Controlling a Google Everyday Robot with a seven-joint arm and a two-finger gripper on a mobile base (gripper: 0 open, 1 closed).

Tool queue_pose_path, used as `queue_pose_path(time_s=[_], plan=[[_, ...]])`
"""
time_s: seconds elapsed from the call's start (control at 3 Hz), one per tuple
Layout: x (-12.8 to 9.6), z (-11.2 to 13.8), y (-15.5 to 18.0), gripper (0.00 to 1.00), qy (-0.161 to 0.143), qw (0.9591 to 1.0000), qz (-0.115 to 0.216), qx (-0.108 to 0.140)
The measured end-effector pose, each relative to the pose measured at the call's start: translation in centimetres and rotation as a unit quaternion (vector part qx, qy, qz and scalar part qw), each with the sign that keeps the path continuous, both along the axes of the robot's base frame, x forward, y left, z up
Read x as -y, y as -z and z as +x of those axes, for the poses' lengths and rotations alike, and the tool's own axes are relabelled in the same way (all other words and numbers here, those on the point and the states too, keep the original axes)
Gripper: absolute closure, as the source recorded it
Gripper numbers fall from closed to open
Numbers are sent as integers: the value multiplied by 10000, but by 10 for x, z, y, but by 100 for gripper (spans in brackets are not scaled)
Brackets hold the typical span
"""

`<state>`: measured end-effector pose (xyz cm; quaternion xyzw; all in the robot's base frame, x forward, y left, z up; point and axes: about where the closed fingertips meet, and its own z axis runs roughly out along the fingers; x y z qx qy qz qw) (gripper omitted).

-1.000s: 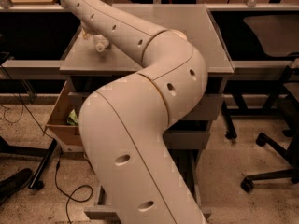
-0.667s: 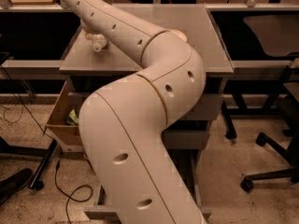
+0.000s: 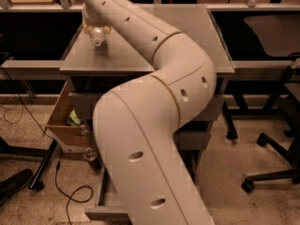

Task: Place blue plastic bottle into bottom drawer

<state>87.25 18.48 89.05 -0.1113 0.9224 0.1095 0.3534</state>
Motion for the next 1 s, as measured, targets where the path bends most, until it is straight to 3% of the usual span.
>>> queue_pose_path(time_s=[0.33, 0.67, 1.0], plan=[[17, -15, -47, 100, -522, 9969, 573, 149], [47, -41, -87, 100, -1057, 9868, 1199, 254], [88, -72, -113, 100, -1583, 9739, 1586, 353]])
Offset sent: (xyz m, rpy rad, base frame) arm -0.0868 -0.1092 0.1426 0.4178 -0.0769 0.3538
